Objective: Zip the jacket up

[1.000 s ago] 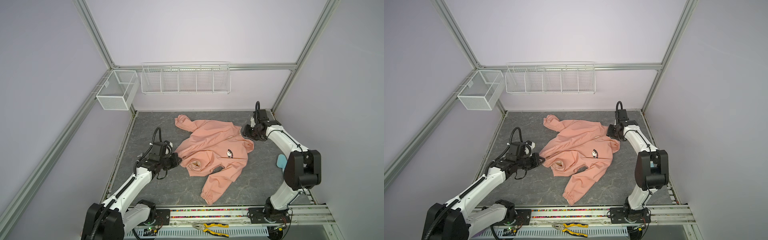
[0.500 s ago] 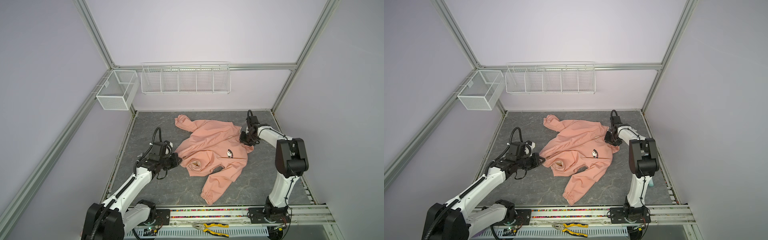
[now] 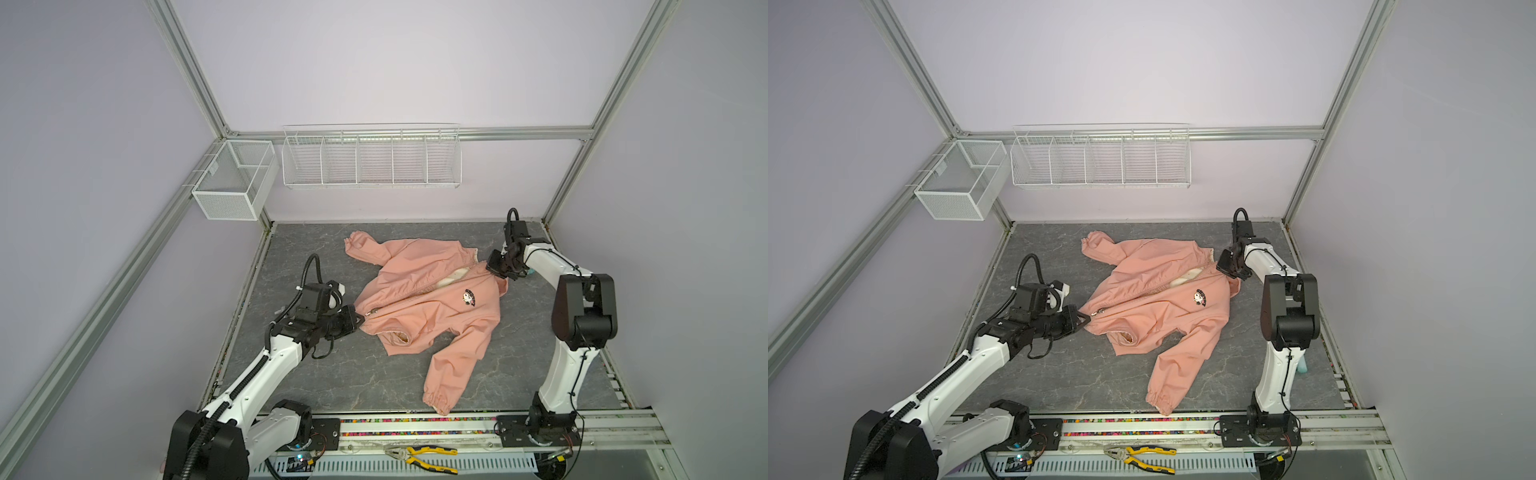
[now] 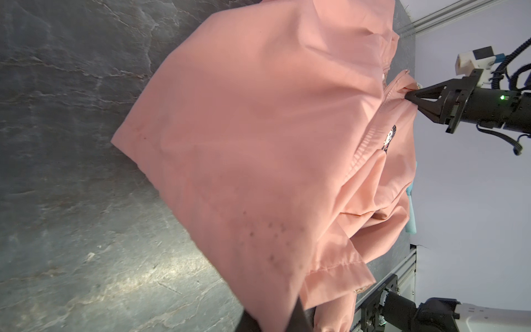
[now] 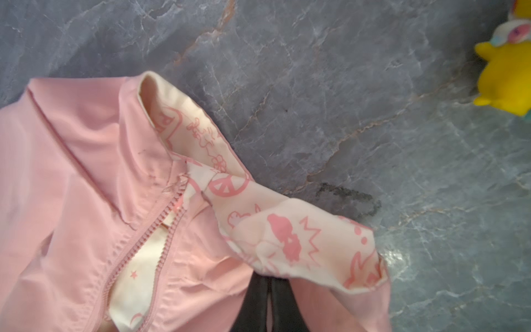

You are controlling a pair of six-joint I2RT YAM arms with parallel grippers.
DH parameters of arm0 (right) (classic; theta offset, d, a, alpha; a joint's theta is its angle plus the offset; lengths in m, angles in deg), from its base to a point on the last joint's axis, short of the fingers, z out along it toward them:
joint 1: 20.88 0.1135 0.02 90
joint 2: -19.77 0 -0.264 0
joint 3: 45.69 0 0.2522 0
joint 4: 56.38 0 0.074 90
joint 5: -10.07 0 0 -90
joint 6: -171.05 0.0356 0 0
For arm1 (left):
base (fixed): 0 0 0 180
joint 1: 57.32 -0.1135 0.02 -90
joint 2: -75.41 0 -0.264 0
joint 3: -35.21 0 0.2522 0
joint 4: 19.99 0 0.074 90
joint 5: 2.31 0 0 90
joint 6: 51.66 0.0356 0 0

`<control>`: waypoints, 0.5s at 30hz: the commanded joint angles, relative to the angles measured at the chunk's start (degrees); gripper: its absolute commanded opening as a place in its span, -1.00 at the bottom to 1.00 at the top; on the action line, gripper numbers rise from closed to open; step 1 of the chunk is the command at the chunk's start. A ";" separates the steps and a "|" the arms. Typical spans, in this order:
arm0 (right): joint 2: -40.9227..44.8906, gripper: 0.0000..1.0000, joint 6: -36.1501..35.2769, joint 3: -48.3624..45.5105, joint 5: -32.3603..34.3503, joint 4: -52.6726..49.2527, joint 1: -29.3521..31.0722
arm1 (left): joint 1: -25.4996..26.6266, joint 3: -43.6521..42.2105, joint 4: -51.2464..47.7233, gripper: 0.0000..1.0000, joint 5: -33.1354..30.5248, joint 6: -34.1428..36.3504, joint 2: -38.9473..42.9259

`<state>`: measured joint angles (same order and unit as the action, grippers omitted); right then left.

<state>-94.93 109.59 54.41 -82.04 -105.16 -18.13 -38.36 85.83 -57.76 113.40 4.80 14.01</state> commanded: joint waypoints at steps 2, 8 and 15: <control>-4.22 -0.87 -1.87 2.12 0.70 -0.07 -1.06 | -0.77 1.02 -0.32 -1.00 0.80 0.80 1.18; -1.46 0.04 -2.78 0.33 -0.36 1.10 -1.16 | -0.77 0.01 1.86 -1.00 2.22 -0.22 0.84; 11.50 0.34 -2.10 -3.99 1.08 1.11 -1.10 | -0.77 -0.04 2.39 -1.00 2.85 -0.63 0.41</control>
<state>-90.36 107.45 51.70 -81.69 -104.55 -19.03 -38.73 85.83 -56.31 115.39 4.30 14.03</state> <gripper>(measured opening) 0.666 0.047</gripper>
